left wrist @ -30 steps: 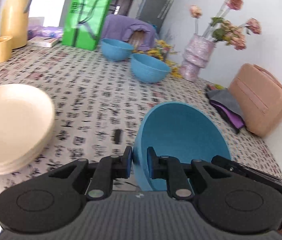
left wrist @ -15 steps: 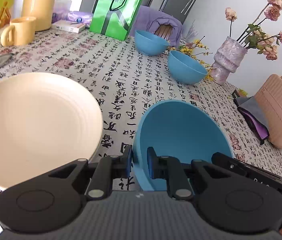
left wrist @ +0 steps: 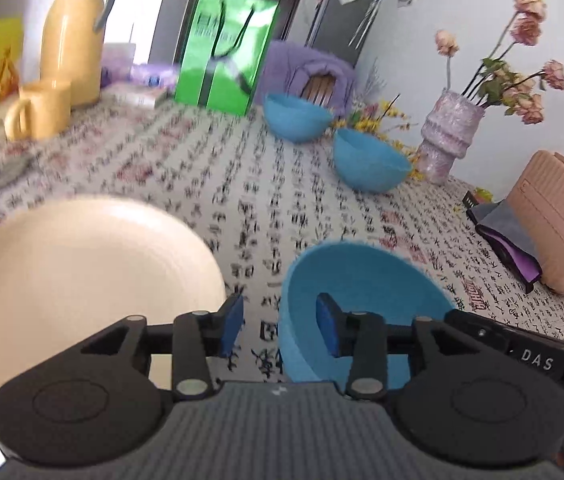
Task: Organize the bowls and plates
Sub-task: 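Carry the blue bowl beside the plate stack and set it down with both tools, then open both tools and move them to another blue bowl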
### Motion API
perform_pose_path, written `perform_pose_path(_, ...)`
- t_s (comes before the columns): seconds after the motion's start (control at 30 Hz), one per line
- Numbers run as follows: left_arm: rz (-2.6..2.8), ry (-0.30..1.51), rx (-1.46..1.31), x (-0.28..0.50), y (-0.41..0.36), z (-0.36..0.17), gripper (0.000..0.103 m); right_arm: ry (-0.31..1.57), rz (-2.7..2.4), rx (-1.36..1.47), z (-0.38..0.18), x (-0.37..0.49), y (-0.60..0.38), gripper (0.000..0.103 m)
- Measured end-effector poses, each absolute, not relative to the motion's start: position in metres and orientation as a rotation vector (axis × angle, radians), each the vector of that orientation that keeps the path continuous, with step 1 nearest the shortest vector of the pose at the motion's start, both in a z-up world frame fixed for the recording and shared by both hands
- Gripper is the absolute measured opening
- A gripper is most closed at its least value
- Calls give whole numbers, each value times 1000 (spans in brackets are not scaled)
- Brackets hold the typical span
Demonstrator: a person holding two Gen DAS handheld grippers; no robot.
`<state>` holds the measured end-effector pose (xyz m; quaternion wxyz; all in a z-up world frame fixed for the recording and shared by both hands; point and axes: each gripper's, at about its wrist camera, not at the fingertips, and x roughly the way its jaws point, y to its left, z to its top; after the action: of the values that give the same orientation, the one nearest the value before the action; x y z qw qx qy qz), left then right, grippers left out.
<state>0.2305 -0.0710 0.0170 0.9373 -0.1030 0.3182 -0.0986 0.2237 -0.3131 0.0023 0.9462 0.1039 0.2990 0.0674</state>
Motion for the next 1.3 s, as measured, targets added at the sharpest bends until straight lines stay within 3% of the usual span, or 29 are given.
perform_pose_path(0.33, -259, 501, -55, 172, -78, 29, 60, 449, 172, 102, 19, 165, -310, 44)
perform_pose_path(0.4, -257, 503, -63, 159, -77, 27, 69, 394, 165, 61, 19, 148, -307, 58)
perform_pose_path(0.5, -256, 483, -63, 139, -77, 23, 80, 334, 155, 2, 18, 123, -304, 70)
perform_pose_path(0.6, -253, 447, -43, 127, -79, 21, 82, 298, 154, -28, 17, 102, -306, 85)
perform_pose_path(0.97, -282, 430, -27, 153, -84, 34, 85, 279, 58, 16, 20, 107, -336, 86)
perform_pose_path(1.3, -370, 520, -36, 282, -97, 77, 83, 342, 69, 153, 47, 218, -385, 85)
